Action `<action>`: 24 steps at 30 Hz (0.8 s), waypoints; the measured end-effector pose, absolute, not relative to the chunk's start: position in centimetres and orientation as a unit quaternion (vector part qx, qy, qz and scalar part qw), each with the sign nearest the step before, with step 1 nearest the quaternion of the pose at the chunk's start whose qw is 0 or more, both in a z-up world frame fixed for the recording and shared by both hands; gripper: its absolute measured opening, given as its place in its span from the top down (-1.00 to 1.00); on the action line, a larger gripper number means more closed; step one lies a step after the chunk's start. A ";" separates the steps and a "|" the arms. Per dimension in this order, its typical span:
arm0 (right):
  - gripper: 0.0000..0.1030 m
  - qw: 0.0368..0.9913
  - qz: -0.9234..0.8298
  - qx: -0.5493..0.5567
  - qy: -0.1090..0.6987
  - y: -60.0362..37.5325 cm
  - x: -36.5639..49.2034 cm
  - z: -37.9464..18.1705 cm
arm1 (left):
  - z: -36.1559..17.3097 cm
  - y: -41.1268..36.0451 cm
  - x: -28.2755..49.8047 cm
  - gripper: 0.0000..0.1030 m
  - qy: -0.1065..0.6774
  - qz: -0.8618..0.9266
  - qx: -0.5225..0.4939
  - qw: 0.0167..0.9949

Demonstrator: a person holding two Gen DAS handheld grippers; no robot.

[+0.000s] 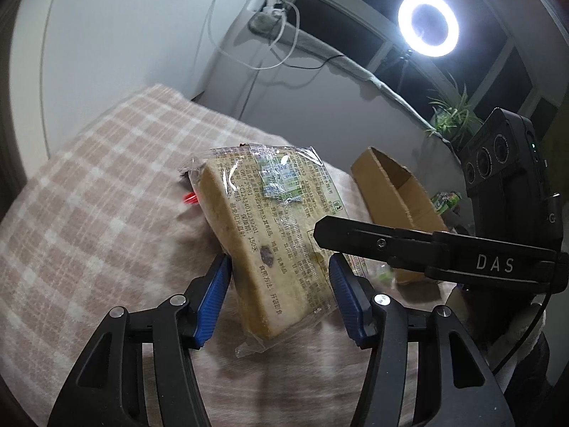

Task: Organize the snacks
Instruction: 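Carry the bread loaf into the cardboard box and open the right gripper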

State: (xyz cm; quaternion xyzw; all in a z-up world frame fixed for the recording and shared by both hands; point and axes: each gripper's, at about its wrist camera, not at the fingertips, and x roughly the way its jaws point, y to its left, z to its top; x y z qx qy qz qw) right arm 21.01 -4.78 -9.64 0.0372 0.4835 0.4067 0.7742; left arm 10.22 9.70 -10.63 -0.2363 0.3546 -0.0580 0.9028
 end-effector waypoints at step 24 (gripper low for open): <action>0.25 0.843 0.308 0.100 0.431 -21.2 23.6 -4.4 | -5.7 -2.7 17.2 -0.09 0.337 -0.172 -0.161 0.911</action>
